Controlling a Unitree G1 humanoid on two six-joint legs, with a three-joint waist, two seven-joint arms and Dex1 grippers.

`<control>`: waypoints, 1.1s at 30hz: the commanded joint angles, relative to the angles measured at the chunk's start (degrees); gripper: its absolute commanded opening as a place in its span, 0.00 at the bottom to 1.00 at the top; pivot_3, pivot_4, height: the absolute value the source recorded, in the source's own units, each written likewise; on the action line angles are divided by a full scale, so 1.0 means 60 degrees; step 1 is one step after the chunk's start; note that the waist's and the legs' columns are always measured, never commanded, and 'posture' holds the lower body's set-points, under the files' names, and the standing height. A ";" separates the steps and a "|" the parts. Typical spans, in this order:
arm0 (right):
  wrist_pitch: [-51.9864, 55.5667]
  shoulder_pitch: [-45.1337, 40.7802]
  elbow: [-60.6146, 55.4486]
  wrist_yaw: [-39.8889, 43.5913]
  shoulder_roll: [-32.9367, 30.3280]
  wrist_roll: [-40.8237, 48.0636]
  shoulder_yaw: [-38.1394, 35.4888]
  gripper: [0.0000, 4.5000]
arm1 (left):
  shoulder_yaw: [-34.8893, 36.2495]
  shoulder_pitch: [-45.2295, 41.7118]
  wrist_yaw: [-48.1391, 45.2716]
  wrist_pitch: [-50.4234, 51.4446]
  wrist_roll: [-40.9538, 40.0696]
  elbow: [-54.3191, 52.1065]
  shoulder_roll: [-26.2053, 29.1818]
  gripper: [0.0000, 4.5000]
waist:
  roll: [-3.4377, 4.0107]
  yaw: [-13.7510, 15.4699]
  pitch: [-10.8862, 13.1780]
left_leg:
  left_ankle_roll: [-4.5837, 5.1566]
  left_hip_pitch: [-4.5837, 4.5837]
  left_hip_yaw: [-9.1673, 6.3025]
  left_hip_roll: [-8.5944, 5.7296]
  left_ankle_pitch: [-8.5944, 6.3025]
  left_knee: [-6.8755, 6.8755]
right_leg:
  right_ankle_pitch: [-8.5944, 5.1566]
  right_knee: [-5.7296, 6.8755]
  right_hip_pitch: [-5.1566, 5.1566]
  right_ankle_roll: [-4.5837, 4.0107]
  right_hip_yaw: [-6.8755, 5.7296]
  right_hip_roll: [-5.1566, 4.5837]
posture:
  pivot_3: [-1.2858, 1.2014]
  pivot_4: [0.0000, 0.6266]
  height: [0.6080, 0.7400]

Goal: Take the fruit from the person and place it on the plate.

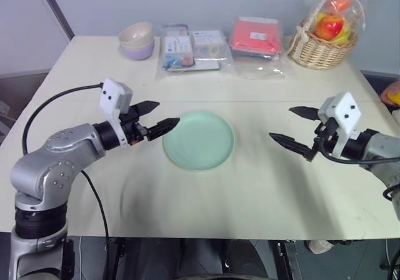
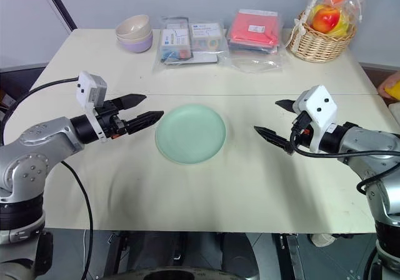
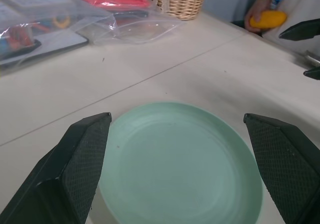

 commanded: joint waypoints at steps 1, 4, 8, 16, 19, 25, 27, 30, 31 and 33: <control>-0.0049 -0.0042 -0.0248 -0.0001 -0.0143 0.0099 -0.0328 1.00 | 0.0200 -0.0029 0.0183 -0.0056 -0.0190 -0.0310 -0.0003 0.98 | 0.0000 0.0000 0.0000 | 0.0000 0.0000 0.0000 0.0000 0.0000 0.0000 | 0.0000 0.0000 0.0000 0.0000 0.0000 0.0000 | 0.52 0.24 1.00; -0.0009 -0.0048 -0.0279 -0.0012 -0.0135 0.0119 -0.0286 1.00 | 0.0306 -0.0154 0.0481 0.0062 -0.0528 -0.0305 -0.0208 0.98 | 0.0000 0.0000 0.0000 | 0.0000 0.0000 0.0000 0.0000 0.0000 0.0000 | 0.0000 0.0000 0.0000 0.0000 0.0000 0.0000 | 0.52 0.24 1.00; 0.0015 -0.0051 -0.0271 -0.0010 -0.0130 0.0129 -0.0281 1.00 | 0.0288 -0.0085 0.0542 0.0018 -0.0562 -0.0368 -0.0061 0.98 | 0.0000 -0.0008 0.0000 | 0.0000 0.0000 -0.0001 0.0000 0.0000 0.0000 | 0.0000 0.0000 -0.0001 0.0000 0.0000 0.0000 | 0.52 0.24 1.00; 0.0070 -0.0088 -0.0294 -0.0010 -0.0111 0.0165 -0.0271 1.00 | 0.0241 0.0043 0.0676 -0.0021 -0.0628 -0.0476 0.0042 0.98 | 0.0000 0.0001 0.0000 | 0.0000 0.0000 0.0000 0.0000 0.0000 -0.0001 | 0.0000 -0.0001 -0.0001 0.0000 0.0000 0.0000 | 0.52 0.24 1.00; 0.0094 -0.0085 -0.0311 -0.0017 -0.0114 0.0181 -0.0290 1.00 | 0.0221 0.0039 0.0664 -0.0029 -0.0637 -0.0470 0.0055 0.98 | 0.0000 0.0002 0.0000 | -0.0001 0.0000 0.0000 0.0000 0.0000 -0.0001 | 0.0000 -0.0001 0.0000 0.0000 0.0000 0.0000 | 0.52 0.24 1.00; 0.0144 -0.0038 -0.0371 -0.0052 -0.0119 0.0211 -0.0350 1.00 | 0.0200 0.0015 0.0628 -0.0031 -0.0645 -0.0458 0.0064 0.98 | 0.0000 0.0002 0.0000 | 0.0000 0.0000 0.0000 0.0000 0.0000 -0.0002 | 0.0000 -0.0001 -0.0001 0.0000 0.0000 0.0000 | 0.52 0.24 1.00; 0.0157 -0.0030 -0.0380 -0.0063 -0.0120 0.0222 -0.0365 1.00 | 0.0200 0.0002 0.0621 -0.0022 -0.0663 -0.0448 0.0057 0.98 | 0.0000 0.0002 0.0000 | 0.0000 0.0000 0.0000 0.0000 0.0000 -0.0001 | 0.0000 -0.0001 -0.0001 0.0000 0.0000 0.0000 | 0.52 0.24 1.00; 0.0165 -0.0007 -0.0400 -0.0073 -0.0123 0.0233 -0.0383 1.00 | 0.0204 0.0002 0.0615 -0.0014 -0.0667 -0.0449 0.0066 0.98 | 0.0000 0.0001 0.0000 | 0.0000 0.0000 0.0000 0.0000 0.0000 -0.0002 | 0.0000 -0.0002 -0.0001 0.0000 0.0000 0.0000 | 0.52 0.24 1.00; 0.0170 -0.0010 -0.0403 -0.0079 -0.0121 0.0240 -0.0382 1.00 | 0.0208 0.0004 0.0616 -0.0008 -0.0673 -0.0451 0.0067 0.98 | 0.0000 0.0001 0.0000 | 0.0000 0.0000 0.0000 0.0000 0.0000 -0.0002 | 0.0000 -0.0001 -0.0001 0.0000 0.0000 0.0001 | 0.52 0.24 1.00; 0.0184 -0.0016 -0.0416 -0.0094 -0.0115 0.0260 -0.0381 1.00 | 0.0218 0.0012 0.0612 0.0005 -0.0687 -0.0460 0.0077 0.98 | 0.0000 0.0001 0.0000 | 0.0000 0.0000 0.0000 0.0000 0.0000 -0.0002 | 0.0000 -0.0001 -0.0001 0.0000 0.0000 0.0000 | 0.52 0.24 1.00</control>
